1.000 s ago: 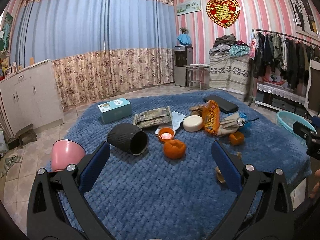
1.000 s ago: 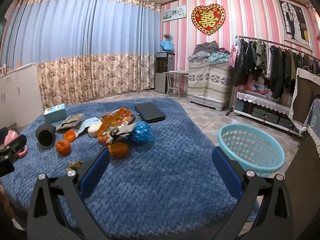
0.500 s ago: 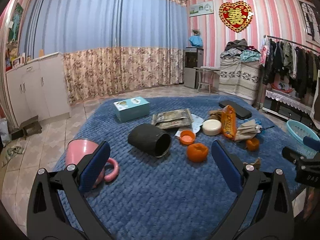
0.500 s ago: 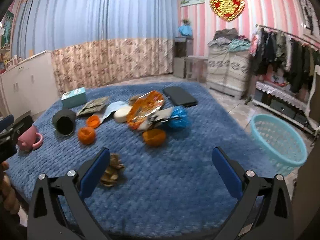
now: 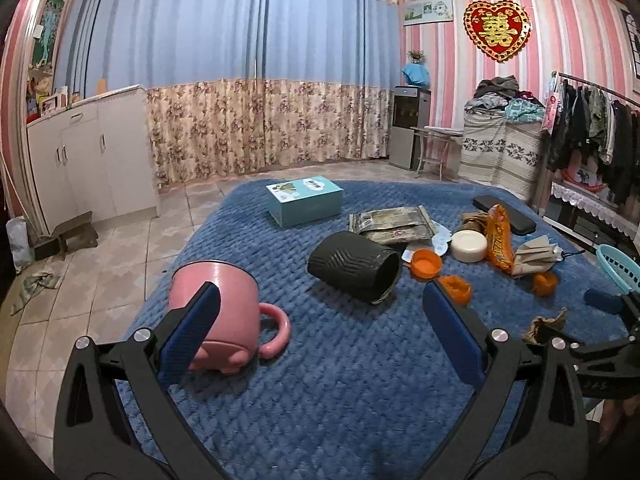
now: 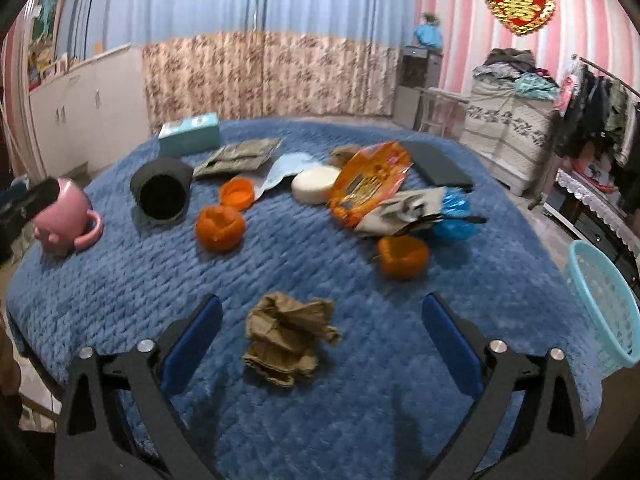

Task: Collect trash
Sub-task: 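Move the right gripper to the crumpled brown paper and grasp it, then grasp the orange peel with the left gripper while the right gripper carries the paper toward the blue basket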

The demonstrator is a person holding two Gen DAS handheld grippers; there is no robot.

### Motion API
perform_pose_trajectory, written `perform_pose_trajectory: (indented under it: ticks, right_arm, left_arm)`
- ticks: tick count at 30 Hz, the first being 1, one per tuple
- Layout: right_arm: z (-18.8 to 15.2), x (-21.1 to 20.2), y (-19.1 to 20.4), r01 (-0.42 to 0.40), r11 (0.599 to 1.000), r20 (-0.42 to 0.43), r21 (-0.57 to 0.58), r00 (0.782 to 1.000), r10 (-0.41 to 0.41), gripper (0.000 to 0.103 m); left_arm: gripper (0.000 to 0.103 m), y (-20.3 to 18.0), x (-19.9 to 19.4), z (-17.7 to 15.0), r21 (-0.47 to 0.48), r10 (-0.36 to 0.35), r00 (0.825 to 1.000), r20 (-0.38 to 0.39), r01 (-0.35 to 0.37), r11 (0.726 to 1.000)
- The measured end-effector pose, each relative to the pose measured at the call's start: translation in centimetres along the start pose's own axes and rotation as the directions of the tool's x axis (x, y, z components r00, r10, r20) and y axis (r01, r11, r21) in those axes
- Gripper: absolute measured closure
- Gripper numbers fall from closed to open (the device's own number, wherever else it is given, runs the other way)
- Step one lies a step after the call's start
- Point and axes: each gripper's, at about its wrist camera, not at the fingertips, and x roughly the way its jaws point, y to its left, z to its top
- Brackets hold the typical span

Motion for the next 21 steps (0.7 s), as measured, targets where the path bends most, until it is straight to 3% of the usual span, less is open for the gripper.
perform_pose_trajectory:
  ticks: [3,7,13,21]
  right_arm:
    - [0.1,0.7,0.0,-0.041,0.999,-0.034,0.002,0.999,0.041,0.023]
    - [-0.1,1.6,0.3,-0.093,0.996,-0.078,-0.011,0.993,0.092,0.051]
    - [0.1,1.1,-0.2,-0.131,0.991,-0.039,0.013,0.991,0.131,0.054]
    - [0.8,-0.6,-5.0,-0.038,0.995,0.062,0.096,0.998,0.032,0.054]
  left_arm:
    - [0.005,0.2,0.4,-0.1,-0.006,-0.002,1.0,-0.01,0.002,1.0]
    - [0.005,0.0,0.8,-0.3,0.002,-0.011,1.0,-0.02,0.011,1.0]
    - [0.005,-1.4,1.2,-0.5,0.014,-0.028,0.999,-0.029,0.028,1.0]
    - [0.005,-5.4,3.8,-0.7,0.053,-0.043,0.994,-0.102,0.049,0.997]
